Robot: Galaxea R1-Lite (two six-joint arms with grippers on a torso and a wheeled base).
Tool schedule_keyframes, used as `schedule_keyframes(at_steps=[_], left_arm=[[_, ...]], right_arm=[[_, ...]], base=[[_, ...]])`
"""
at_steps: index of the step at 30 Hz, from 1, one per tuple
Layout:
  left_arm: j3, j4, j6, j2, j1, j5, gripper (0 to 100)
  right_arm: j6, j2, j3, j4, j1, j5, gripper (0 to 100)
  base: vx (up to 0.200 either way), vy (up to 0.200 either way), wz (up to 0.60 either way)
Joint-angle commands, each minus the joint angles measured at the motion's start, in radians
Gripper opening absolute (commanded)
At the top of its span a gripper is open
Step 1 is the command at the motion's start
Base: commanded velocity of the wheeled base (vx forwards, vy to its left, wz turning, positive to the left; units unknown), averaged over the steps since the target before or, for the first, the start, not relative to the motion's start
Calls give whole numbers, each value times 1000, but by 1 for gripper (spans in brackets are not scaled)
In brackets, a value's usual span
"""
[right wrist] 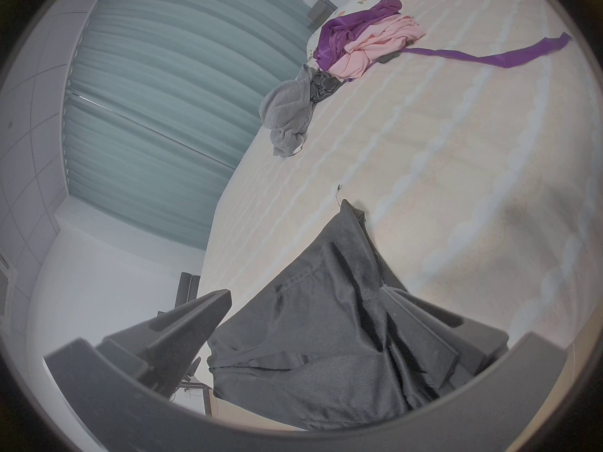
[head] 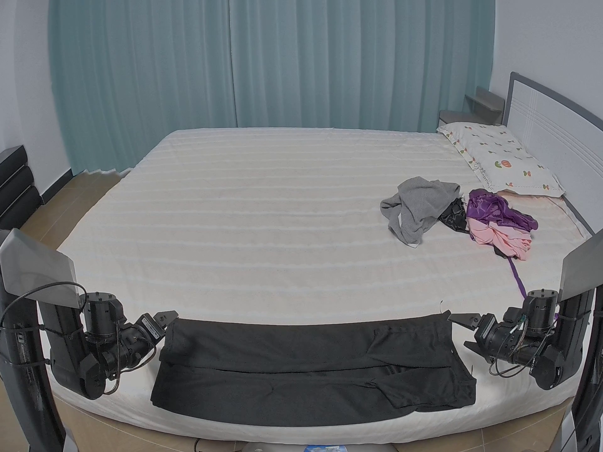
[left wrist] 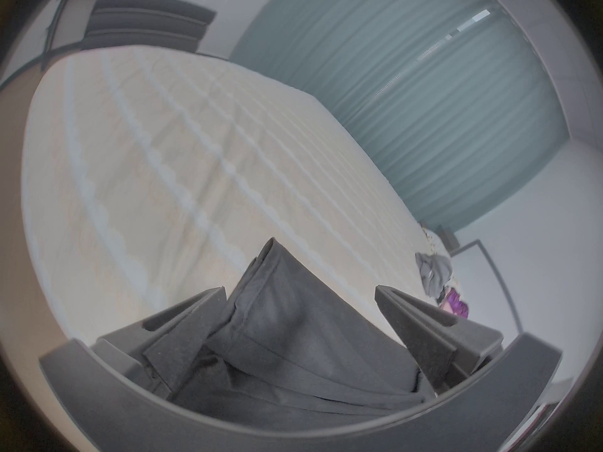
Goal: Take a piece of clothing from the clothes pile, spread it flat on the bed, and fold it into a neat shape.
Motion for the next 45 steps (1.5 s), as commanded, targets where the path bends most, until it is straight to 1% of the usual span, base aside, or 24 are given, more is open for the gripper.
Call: schedule_keyframes(at_steps=[1, 2, 3, 4, 6, 7, 8, 9, 12, 13, 16, 17, 20, 21, 26, 32, 36, 39, 45], left_arm=[[-36, 27, 106, 10, 7, -1, 100], [-54, 52, 131, 12, 7, -1, 100], [-56, 55, 134, 12, 7, -1, 100], [-92, 109, 160, 12, 7, -1, 100], [-97, 118, 164, 12, 7, -1, 100], [-154, 230, 203, 9, 7, -1, 100], [-162, 242, 204, 9, 7, -1, 100], [-201, 310, 209, 9, 8, -2, 100], [-231, 362, 220, 16, 15, -17, 100], [-229, 371, 238, 23, 18, -36, 100], [-211, 366, 279, 38, 16, -67, 100], [-200, 365, 309, 46, 16, -68, 100], [-180, 363, 358, 52, 18, -68, 100], [-180, 363, 358, 52, 18, -68, 100], [-102, 316, 428, 55, 8, -70, 100], [-34, 211, 439, 59, 1, -74, 100], [-4, 175, 451, 82, -41, -76, 100], [0, 142, 467, 115, -61, -74, 100], [1, 64, 491, 171, -58, -62, 100]], right_arm=[[1, 17, -5, -14, -30, 37, 100], [-1, 22, -7, -14, -34, 37, 100], [-1, 23, -7, -14, -36, 37, 100], [-1, 29, -11, -14, -47, 38, 100], [-1, 31, -14, -14, -48, 38, 100], [-1, 57, -27, -14, -57, 40, 100], [-1, 60, -28, -14, -59, 40, 100], [-1, 78, -36, -14, -65, 41, 100], [-1, 95, -47, -14, -71, 43, 100], [-1, 95, -47, -14, -71, 43, 100], [-1, 95, -45, -14, -68, 43, 100], [-1, 95, -44, -14, -67, 43, 100], [-1, 95, -42, -14, -64, 43, 100], [-1, 95, -42, -14, -64, 43, 100], [-1, 95, -41, -14, -64, 43, 100], [-2, 95, -41, -14, -62, 43, 100], [-2, 95, -41, -14, -62, 43, 100], [-2, 95, -41, -14, -62, 43, 100], [-2, 95, -39, -14, -61, 43, 100]], base=[[0, 0, 0], [0, 0, 0], [0, 0, 0], [0, 0, 0], [0, 0, 0], [0, 0, 0], [0, 0, 0], [0, 0, 0], [0, 0, 0], [0, 0, 0], [0, 0, 0], [0, 0, 0], [0, 0, 0], [0, 0, 0], [0, 0, 0], [0, 0, 0], [0, 0, 0], [0, 0, 0], [0, 0, 0]])
